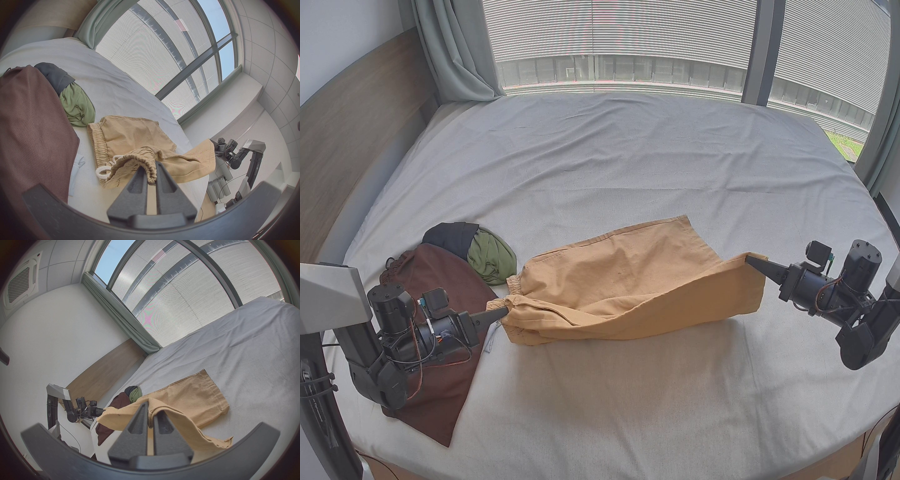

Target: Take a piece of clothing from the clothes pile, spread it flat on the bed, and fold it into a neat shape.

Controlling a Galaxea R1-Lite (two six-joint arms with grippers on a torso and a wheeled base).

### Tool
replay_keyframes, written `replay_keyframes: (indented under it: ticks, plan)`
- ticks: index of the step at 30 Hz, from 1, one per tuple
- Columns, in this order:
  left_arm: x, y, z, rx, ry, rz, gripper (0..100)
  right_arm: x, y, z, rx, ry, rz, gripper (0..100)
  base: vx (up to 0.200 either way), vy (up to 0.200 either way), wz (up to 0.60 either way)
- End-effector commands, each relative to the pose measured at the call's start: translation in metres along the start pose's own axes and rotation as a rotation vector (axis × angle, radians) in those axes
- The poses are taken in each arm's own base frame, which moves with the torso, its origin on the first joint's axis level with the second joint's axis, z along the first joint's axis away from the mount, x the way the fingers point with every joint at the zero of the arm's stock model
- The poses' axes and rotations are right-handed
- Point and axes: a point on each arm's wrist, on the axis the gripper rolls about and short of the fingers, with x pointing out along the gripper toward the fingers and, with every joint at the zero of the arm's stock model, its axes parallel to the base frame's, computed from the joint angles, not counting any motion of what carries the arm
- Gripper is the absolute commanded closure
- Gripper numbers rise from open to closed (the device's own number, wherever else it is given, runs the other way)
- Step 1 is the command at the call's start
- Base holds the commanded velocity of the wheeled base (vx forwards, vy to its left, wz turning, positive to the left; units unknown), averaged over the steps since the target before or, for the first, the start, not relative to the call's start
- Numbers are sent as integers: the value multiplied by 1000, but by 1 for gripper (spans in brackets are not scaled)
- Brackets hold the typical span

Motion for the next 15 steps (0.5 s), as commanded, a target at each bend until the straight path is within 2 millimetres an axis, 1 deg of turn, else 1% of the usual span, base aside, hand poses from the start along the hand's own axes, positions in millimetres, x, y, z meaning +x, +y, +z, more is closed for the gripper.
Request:
replay_keyframes:
  ticks: [1, 6, 15]
  plan:
    - [3, 0, 3, -11, -18, 13, 100, 13, -8, 10, -5, -8, 3, 100, 0, 0, 0]
    - [7, 1, 6, -4, -48, 38, 100, 26, -13, 28, -21, -26, 8, 100, 0, 0, 0]
    - [11, 3, 10, -15, -73, 48, 100, 45, -20, 51, -19, -22, 6, 100, 0, 0, 0]
